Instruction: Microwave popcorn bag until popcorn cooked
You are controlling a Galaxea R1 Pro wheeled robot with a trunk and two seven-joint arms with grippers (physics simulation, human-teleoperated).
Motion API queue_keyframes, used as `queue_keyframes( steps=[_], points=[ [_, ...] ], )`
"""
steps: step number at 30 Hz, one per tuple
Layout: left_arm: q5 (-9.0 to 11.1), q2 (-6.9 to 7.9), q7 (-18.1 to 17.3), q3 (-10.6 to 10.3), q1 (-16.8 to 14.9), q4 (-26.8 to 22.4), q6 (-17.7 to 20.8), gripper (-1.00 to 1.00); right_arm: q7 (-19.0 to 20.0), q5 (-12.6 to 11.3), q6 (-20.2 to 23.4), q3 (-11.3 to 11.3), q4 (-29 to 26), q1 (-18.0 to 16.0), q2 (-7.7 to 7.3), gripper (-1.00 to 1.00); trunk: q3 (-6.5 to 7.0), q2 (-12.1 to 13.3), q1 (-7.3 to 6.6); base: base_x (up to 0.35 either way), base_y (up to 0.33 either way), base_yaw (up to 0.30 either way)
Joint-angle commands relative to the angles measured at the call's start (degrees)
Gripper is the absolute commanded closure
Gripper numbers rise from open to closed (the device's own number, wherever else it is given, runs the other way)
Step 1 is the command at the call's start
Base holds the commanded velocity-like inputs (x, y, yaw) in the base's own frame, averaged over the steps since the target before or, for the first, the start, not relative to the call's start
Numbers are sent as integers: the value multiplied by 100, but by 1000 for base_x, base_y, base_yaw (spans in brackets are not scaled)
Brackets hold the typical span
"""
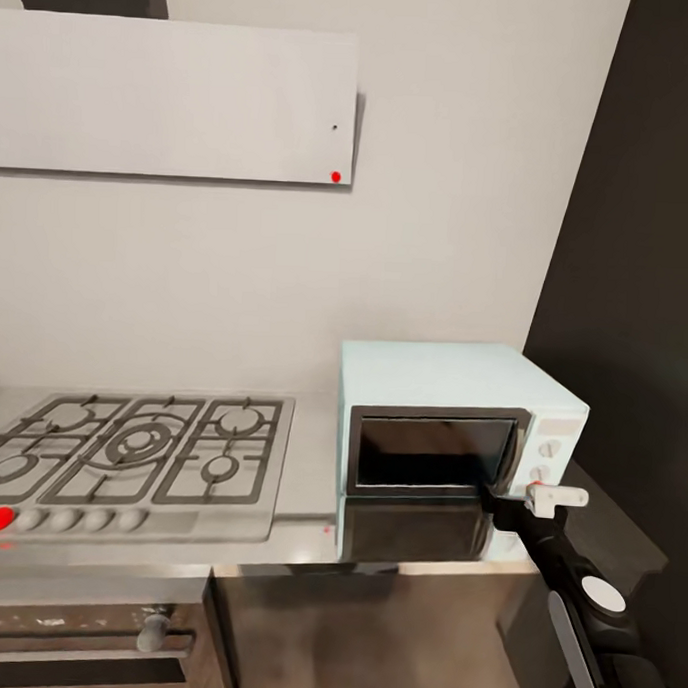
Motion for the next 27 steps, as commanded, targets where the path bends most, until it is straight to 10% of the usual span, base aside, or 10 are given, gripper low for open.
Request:
queue_keyframes(
  steps=[1,27],
  points=[
    [10,-1,2,3,2,-8,-12,-100,23,-37,28,-8,-7,-5,0,-100,-7,-4,2,72,-46,4],
    [10,-1,2,3,2,34,-31,-100,32,-32,11,-8,-7,0,0,-100,-7,-4,2,101,-46,0]
  ],
)
